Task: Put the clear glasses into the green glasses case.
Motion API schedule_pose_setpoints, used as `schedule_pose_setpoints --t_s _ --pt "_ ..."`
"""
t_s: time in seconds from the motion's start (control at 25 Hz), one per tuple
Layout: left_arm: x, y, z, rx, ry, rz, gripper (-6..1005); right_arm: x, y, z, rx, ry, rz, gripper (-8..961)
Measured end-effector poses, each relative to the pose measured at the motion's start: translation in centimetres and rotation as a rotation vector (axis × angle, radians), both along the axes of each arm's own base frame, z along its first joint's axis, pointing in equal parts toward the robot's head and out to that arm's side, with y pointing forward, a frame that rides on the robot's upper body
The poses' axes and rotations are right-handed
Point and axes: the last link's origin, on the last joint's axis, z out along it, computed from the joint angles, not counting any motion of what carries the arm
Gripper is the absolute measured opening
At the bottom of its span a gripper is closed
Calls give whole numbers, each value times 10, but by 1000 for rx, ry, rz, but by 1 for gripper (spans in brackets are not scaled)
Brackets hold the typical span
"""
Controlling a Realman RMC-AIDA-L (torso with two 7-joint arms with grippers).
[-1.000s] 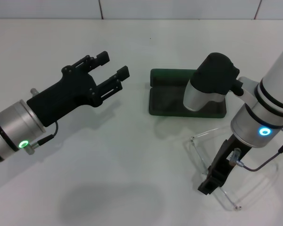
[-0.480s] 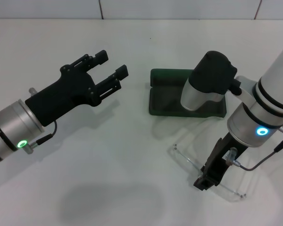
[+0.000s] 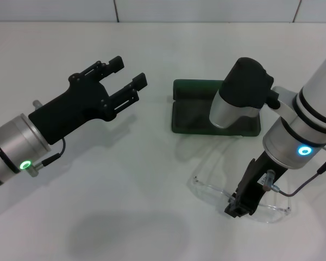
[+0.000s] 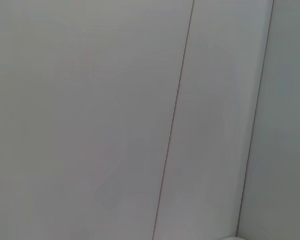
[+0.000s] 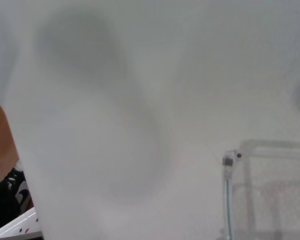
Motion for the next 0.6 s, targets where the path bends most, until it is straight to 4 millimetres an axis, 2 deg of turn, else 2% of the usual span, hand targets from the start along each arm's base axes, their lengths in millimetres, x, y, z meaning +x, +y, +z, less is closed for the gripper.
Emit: schedule_pose_setpoints --t_s 0.24,0.36,0.44,0.6 --pt "0 -7 -3 38 26 -53 640 -2 1 7 -18 58 28 185" --pt "-3 -12 -2 92 -22 -56 636 -2 2 11 -20 84 26 181" --pt "-9 -16 3 150 -93 -18 634 -3 1 25 -53 179 14 176" --pt "-29 -22 15 259 -236 115 632 0 -1 33 -63 262 38 161"
